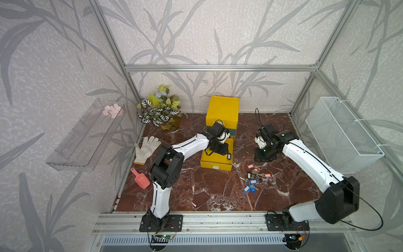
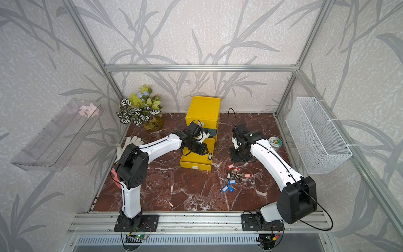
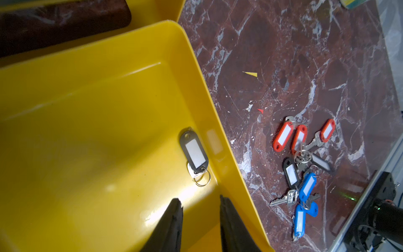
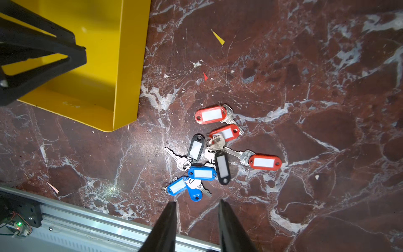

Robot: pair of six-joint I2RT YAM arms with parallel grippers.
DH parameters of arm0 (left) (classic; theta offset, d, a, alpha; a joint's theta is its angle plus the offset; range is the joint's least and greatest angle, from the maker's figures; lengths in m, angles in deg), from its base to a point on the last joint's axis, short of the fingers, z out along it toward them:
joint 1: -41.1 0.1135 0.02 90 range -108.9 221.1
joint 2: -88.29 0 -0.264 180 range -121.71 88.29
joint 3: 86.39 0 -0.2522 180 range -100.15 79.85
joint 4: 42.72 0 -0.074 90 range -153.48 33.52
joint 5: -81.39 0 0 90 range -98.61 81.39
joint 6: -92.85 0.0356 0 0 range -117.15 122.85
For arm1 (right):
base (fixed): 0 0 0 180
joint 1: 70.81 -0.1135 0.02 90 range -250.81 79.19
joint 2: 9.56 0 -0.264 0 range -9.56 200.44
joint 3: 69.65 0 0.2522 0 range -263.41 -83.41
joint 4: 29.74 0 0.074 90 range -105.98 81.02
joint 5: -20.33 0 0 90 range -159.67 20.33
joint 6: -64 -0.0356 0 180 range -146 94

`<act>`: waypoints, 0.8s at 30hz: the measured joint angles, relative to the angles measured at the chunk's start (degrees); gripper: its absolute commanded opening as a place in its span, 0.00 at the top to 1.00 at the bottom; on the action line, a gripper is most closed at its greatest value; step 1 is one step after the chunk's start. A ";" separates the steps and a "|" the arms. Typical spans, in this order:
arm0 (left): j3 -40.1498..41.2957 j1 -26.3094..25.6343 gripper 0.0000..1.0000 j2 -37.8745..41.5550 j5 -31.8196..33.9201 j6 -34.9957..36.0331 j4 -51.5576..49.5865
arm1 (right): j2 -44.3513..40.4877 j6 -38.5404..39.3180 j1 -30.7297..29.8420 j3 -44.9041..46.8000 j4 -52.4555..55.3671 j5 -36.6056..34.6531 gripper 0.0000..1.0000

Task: Take the keys out of the drawer
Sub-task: Place the key at the center of the board, then pick up the key from the drawer.

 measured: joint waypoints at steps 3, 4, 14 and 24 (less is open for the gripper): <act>-0.26 -0.55 0.65 -0.28 1.46 1.79 -0.39 | 0.50 0.22 0.00 0.00 0.00 0.55 0.64; -0.37 -0.61 0.65 -0.31 2.08 2.51 -0.72 | 0.55 0.39 0.00 0.00 -0.02 0.74 0.64; -3.32 -4.31 0.63 -3.04 4.72 9.77 -3.37 | 1.46 2.95 0.11 0.68 -0.55 2.47 0.64; -3.67 -5.07 0.62 -4.98 3.56 13.33 -4.59 | 2.75 4.46 0.52 2.10 -2.08 3.63 0.64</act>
